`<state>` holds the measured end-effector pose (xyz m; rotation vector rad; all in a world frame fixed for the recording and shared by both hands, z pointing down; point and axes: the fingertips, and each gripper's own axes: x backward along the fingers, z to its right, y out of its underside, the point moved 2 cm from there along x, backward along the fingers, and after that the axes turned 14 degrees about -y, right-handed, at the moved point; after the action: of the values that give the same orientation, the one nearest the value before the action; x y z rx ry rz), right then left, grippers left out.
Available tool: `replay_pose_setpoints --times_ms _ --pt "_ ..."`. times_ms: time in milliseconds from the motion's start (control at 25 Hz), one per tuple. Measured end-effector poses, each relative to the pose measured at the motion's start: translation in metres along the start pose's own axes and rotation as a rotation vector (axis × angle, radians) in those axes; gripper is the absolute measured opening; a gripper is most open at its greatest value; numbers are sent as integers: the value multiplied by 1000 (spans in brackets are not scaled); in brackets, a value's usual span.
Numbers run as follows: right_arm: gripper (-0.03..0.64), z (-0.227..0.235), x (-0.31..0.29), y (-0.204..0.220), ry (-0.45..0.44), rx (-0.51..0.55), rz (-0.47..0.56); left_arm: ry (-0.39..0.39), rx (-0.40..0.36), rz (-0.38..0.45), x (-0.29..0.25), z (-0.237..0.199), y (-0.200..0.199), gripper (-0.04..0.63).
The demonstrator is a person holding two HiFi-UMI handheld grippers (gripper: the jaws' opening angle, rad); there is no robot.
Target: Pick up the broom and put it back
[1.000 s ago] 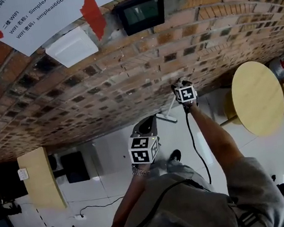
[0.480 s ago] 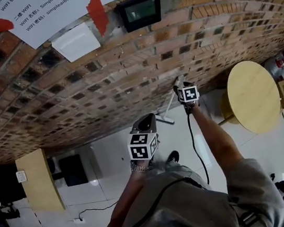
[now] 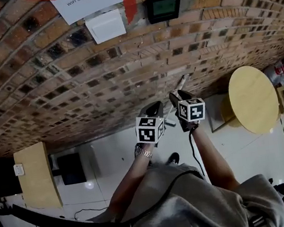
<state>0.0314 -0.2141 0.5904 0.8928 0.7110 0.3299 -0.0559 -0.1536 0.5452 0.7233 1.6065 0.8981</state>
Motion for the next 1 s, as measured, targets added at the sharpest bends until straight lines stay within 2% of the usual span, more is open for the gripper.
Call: replay_pose_setpoints --times_ms 120,240,400,1000 --pt "63 -38 11 -5 74 85 -25 7 -9 -1 1 -5 -1 5" --pt "42 -63 21 -5 97 107 -21 5 -13 -8 5 -9 2 5" --pt "0 -71 39 -6 124 89 5 21 -21 -5 9 -7 1 5" --pt "0 -92 44 6 107 66 11 51 -39 7 25 -6 4 5"
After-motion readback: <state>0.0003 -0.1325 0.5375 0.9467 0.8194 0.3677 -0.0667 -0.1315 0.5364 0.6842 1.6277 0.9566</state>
